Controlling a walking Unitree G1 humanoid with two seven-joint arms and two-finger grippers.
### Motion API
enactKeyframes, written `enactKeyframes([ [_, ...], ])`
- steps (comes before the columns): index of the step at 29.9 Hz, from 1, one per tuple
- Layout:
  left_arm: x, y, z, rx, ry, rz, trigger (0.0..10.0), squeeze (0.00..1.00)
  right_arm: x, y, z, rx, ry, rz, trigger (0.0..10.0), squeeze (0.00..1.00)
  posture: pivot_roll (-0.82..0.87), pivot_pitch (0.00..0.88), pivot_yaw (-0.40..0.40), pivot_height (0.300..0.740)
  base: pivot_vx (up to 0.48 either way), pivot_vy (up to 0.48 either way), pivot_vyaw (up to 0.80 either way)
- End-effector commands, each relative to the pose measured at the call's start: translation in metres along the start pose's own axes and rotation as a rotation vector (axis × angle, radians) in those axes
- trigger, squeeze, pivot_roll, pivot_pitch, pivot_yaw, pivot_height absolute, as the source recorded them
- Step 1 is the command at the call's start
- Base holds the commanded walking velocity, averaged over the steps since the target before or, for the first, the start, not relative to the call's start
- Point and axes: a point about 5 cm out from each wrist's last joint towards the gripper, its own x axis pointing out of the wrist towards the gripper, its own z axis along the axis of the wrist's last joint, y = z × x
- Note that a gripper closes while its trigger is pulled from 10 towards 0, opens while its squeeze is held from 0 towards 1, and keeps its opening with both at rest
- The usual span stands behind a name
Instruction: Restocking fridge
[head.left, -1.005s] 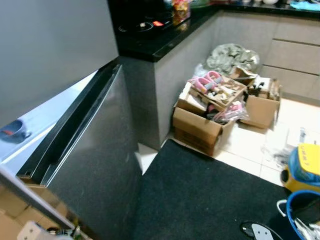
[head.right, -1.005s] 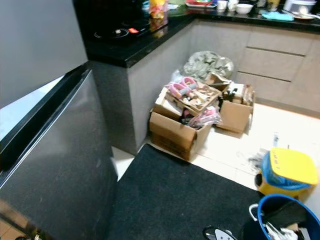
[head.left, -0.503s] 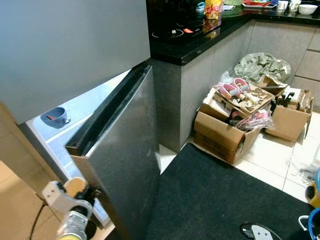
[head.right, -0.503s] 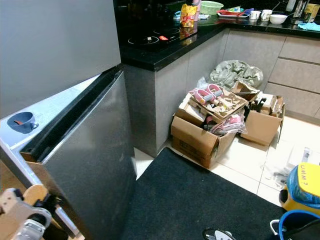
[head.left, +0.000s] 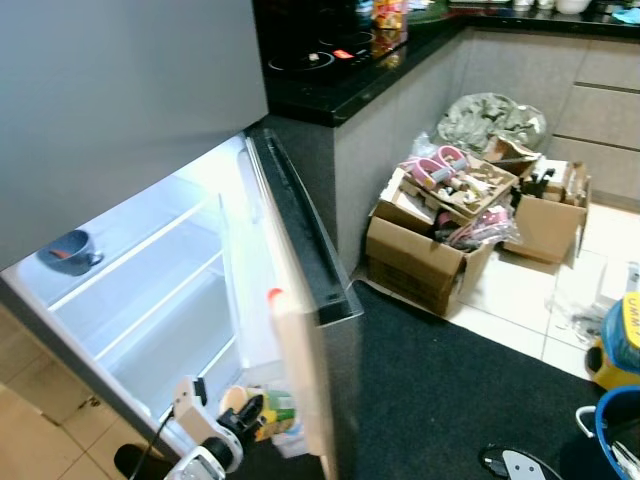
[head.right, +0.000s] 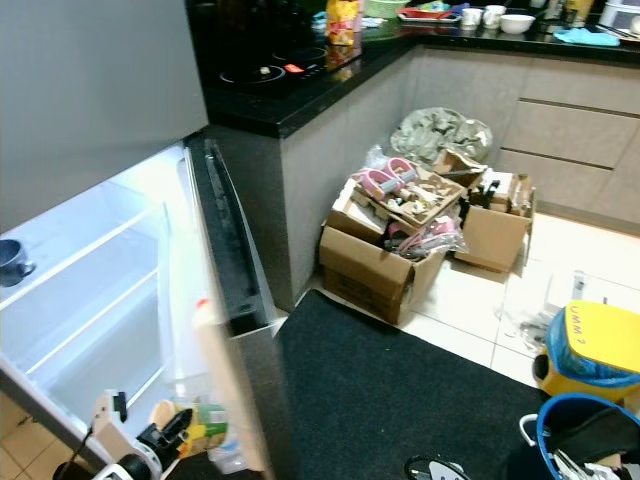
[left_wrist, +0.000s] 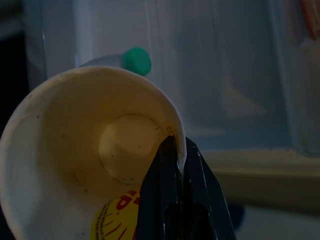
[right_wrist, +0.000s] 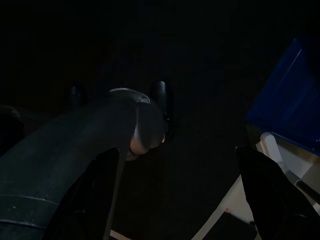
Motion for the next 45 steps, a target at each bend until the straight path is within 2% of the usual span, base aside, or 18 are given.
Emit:
enactKeyframes([
  [1,-0.003,0.002,-0.01,-0.015,0.04,-0.007,10.0,0.0,0.0,0.002,0.0,-0.002,0.0,0.007,10.0,0.0,-0.03,0.0,0.033,0.74,0.0,0.0,0.0],
  [5,-0.006,0.005,-0.015,-0.01,0.058,0.019,10.0,0.0,0.0,0.002,-0.001,-0.006,0.002,0.006,10.0,0.0,-0.03,0.0,0.032,0.74,0.0,0.0,0.0],
  [7,-0.011,0.012,-0.016,0.002,0.059,0.074,10.0,0.0,0.0,0.001,-0.001,-0.007,0.001,0.004,10.0,0.0,-0.03,0.0,0.032,0.74,0.0,0.0,0.0],
  [8,-0.017,0.019,-0.018,0.016,0.061,0.137,10.0,0.0,0.0,0.001,-0.002,-0.007,0.0,0.003,10.0,0.0,-0.03,0.0,0.033,0.74,0.0,0.0,0.0],
  [9,-0.017,0.019,-0.018,0.016,0.061,0.137,10.0,0.0,0.0,0.001,-0.002,-0.007,0.0,0.003,10.0,0.0,-0.03,0.0,0.033,0.74,0.0,0.0,0.0],
  [13,-0.03,0.033,-0.022,0.071,0.083,0.271,10.0,0.0,0.0,0.001,-0.001,-0.005,-0.004,0.001,10.0,0.0,-0.03,0.0,0.033,0.74,0.0,0.0,0.0],
  [16,-0.035,0.038,-0.025,0.093,0.097,0.319,10.0,0.0,0.0,0.001,-0.001,-0.005,-0.004,0.001,10.0,0.0,-0.03,0.0,0.033,0.74,0.0,0.0,0.0],
  [19,-0.052,0.052,-0.035,0.162,0.153,0.46,10.0,0.0,0.0,0.001,-0.001,-0.007,-0.006,0.0,10.0,0.0,-0.03,0.0,0.032,0.74,0.0,0.0,0.0],
  [20,-0.052,0.052,-0.035,0.162,0.153,0.46,10.0,0.0,0.0,0.001,-0.001,-0.007,-0.006,0.0,10.0,0.0,-0.03,0.0,0.032,0.74,0.0,0.0,0.0],
  [23,-0.067,0.063,-0.047,0.225,0.21,0.569,10.0,0.0,0.0,0.001,-0.001,-0.009,-0.008,-0.002,10.0,0.0,-0.03,0.0,0.032,0.74,0.0,0.0,0.0],
  [36,-0.066,0.062,-0.052,0.28,0.231,0.595,10.0,0.0,0.0,-0.001,0.005,-0.017,-0.04,-0.023,10.0,0.0,-0.03,0.0,0.03,0.74,0.0,0.0,0.0],
  [42,-0.065,0.063,-0.047,0.326,0.239,0.607,10.0,0.0,0.0,-0.001,0.02,-0.032,-0.091,-0.029,10.0,0.0,-0.05,0.0,0.022,0.74,0.0,0.0,0.0],
  [45,-0.065,0.064,-0.043,0.32,0.219,0.645,10.0,0.0,0.0,0.002,0.03,-0.084,-0.109,-0.014,10.0,0.0,-0.07,0.005,0.021,0.74,0.0,0.0,0.0],
])
